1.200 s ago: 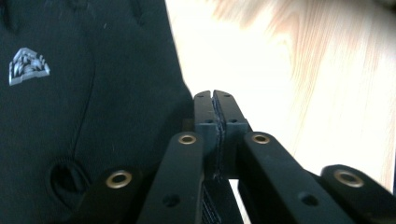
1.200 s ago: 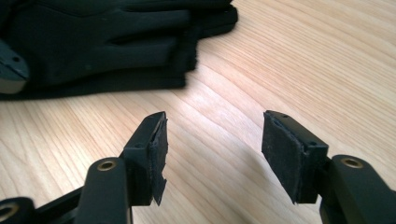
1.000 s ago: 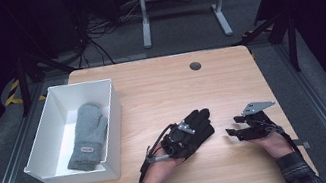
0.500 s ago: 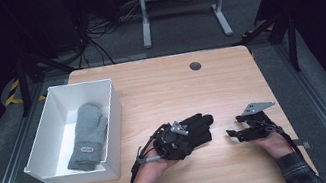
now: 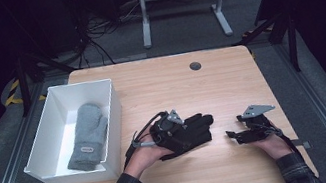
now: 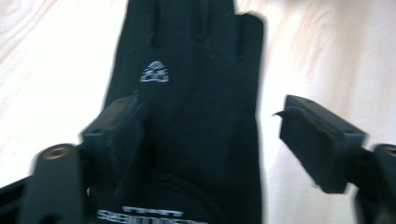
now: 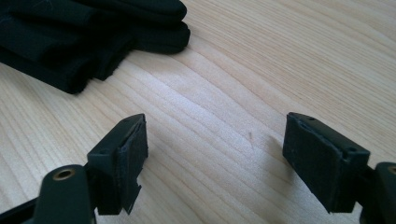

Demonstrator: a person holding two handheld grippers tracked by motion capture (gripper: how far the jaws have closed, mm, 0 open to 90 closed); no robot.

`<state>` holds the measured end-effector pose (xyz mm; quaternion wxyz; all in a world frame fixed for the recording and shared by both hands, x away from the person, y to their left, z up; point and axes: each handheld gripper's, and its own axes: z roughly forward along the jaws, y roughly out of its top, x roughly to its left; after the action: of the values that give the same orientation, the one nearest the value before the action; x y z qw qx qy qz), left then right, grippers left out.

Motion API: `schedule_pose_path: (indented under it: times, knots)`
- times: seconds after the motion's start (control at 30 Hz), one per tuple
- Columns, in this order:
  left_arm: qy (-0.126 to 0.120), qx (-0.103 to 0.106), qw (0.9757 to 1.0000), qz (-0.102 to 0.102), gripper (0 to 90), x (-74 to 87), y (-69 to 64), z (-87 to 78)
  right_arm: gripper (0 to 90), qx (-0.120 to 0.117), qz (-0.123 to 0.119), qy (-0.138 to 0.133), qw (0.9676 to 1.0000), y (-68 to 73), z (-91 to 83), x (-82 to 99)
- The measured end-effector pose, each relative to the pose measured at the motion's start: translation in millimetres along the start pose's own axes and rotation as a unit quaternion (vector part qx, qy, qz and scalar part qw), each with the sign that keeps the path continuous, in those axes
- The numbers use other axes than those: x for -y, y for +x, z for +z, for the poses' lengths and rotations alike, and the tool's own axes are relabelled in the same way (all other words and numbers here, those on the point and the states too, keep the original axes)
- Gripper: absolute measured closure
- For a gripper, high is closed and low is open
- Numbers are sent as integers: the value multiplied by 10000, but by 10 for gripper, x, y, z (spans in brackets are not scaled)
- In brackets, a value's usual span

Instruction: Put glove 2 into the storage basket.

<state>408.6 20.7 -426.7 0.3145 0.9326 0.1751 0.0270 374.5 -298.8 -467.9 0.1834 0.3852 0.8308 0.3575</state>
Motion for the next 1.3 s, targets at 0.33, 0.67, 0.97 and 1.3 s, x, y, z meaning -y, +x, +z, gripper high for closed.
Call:
schedule_pose_path:
  times: [0.33,0.67,0.97,1.3]
  knots:
    - [76,-194,9997,123,141,-58,81,216,226,37,23,-59,10000,6,4,11]
    - [147,98,9998,-102,135,-22,180,336,238,31,18,-73,10000,11,1,13]
    - [126,355,9993,-48,337,-11,144,308,241,17,3,-71,10000,9,3,11]
    - [247,674,9973,-152,623,-38,101,282,241,2,-7,-68,10000,7,2,10]
